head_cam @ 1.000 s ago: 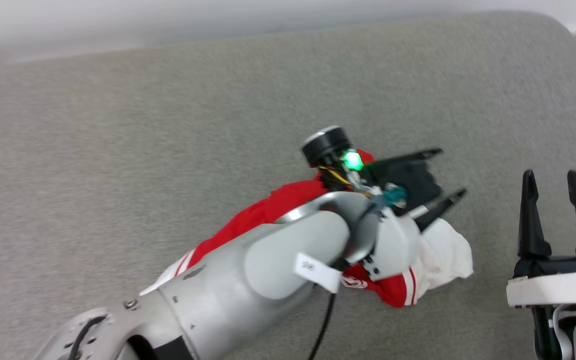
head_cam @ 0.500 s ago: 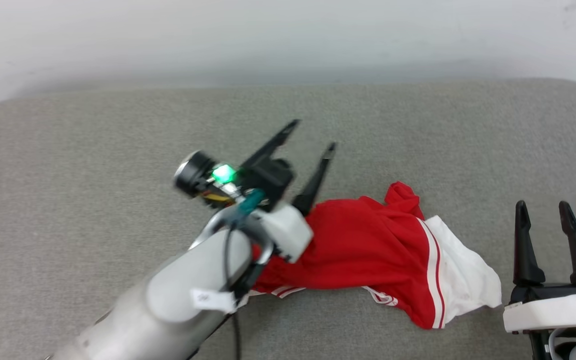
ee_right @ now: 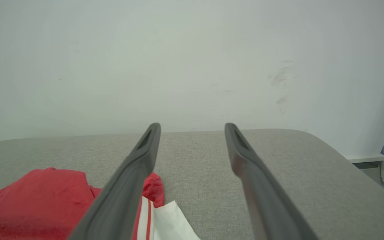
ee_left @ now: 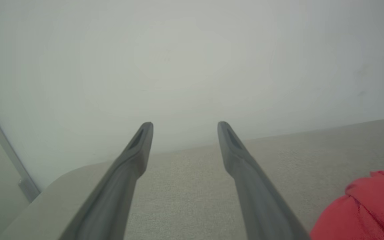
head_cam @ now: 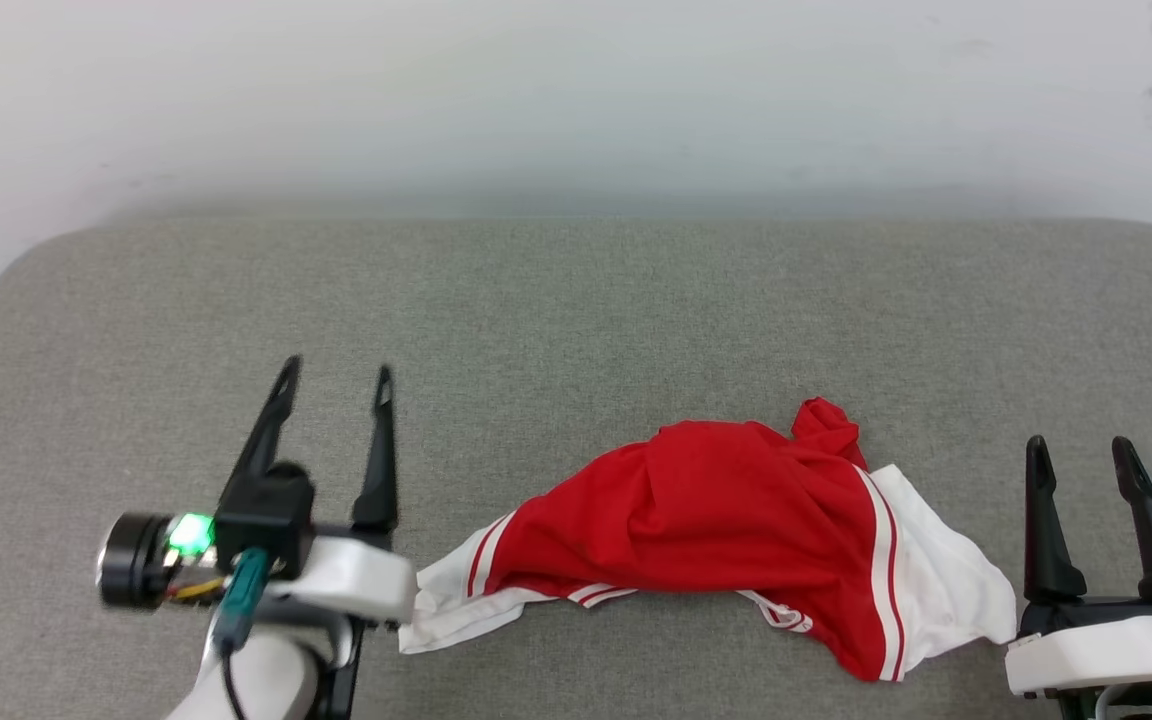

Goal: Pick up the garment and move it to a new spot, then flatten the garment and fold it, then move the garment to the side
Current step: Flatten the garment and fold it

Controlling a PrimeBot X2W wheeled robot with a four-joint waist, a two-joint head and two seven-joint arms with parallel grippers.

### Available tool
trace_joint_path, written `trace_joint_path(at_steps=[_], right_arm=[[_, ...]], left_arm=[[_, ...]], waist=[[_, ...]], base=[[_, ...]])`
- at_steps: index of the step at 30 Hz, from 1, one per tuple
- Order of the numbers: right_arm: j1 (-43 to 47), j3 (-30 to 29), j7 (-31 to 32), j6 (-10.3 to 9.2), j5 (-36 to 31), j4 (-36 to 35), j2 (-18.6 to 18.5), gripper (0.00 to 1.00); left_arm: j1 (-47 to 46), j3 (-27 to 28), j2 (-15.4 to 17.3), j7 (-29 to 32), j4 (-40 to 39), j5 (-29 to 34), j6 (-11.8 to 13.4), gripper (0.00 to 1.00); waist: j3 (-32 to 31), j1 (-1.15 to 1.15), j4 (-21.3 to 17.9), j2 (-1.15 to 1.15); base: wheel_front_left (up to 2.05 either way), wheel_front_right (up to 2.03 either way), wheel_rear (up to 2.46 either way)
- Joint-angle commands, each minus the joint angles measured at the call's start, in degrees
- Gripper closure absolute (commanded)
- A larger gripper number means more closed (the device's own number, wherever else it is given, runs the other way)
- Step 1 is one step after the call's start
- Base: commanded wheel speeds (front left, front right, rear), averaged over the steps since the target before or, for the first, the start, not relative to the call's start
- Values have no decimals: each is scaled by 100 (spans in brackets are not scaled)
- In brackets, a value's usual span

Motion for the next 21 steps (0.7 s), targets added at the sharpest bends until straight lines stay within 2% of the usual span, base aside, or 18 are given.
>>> trace_joint_path(at_steps=[1,5,12,16,21], right_arm=[[65,-12,-11,-4,-45,6,10,0],[127,-36,-11,-5,-111,-11,10,0],[-143,-85,-11,-4,-518,-264,-24,0],[-324,262,85,-5,-523,189,-639,0],[-734,1108,1270,-5,210,566,-1724,0]], left_arm=[[312,189,-4,-27,-120,86,80,0],[1091,781,-109,-22,-420,295,159,0],[1876,1399,-405,-21,-570,667,-213,0],[2066,1629,-638,-21,-524,859,-438,0],[2103,1836,-877,-21,-453,1080,-731,0]], waist=[[-53,1,31,0],[-147,1,79,0],[-238,1,145,0],[-265,1,181,0],[-189,1,228,0]], base=[[0,0,0],[0,0,0],[0,0,0],[0,0,0],[0,0,0]])
